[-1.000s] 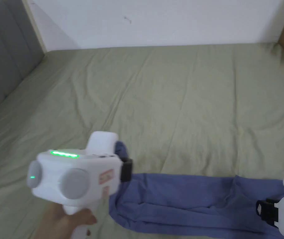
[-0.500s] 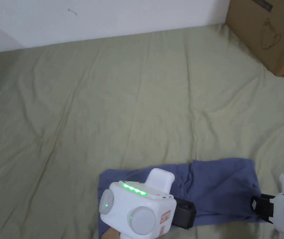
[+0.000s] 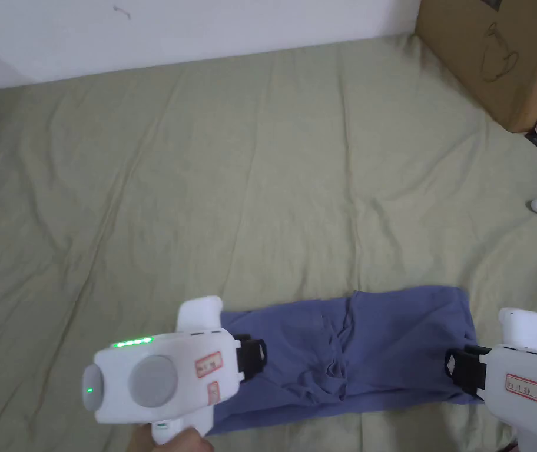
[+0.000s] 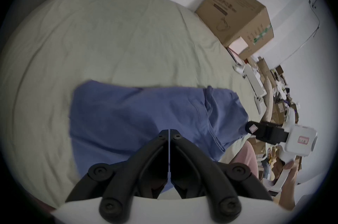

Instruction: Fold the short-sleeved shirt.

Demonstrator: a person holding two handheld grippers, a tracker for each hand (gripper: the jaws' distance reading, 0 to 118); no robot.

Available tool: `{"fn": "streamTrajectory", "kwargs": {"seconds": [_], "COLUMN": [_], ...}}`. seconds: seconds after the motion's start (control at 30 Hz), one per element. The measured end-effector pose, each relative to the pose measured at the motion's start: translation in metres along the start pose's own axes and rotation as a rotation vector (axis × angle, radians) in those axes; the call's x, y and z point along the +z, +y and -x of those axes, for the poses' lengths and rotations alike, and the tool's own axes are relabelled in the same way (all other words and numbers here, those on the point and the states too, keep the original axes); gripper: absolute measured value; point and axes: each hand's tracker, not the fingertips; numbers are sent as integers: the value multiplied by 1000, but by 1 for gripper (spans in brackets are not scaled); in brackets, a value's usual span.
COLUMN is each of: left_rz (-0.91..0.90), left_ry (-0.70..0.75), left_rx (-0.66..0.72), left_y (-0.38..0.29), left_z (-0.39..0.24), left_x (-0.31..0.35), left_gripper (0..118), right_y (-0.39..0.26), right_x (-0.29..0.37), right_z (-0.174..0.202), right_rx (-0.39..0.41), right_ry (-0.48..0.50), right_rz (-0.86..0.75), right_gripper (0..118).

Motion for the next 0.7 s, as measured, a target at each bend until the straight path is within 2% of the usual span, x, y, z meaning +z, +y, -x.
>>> {"fn": "streamTrajectory", "kwargs": {"seconds": [0.17, 0.27, 0.33, 0.43, 0.47, 0.53, 0.63, 0.7], "left_rz": [138, 131, 122, 131, 139, 143, 105, 47], "left_ry": [-82, -31, -43, -189, -212, -191, -283, -322], "left_rx": [-50, -123, -103, -36, -52, -63, 66, 164], "left_y": [-23, -33, -33, -29, -29, -29, -24, -18], "left_z": [-34, -53, -57, -56, -57, -56, -28, 5], "left_x": [-43, -49, -42, -35, -34, -32, -15, 11], "left_gripper": [0, 0, 1, 1, 1, 1, 1, 1], "right_y": [-5, -7, -8, -8, -7, -6, -2, 2], "right_x": [1, 3, 3, 0, 0, 0, 3, 5], "right_z": [-2, -2, -2, -2, -1, 1, 5, 10], "right_rx": [-29, -26, -15, 5, 9, 8, 4, 32], "right_ry": [12, 6, 10, -2, -3, -1, 15, 15], "right_rz": [10, 19, 33, 38, 38, 36, 28, 23], "right_gripper": [0, 0, 0, 0, 0, 0, 0, 0]}}
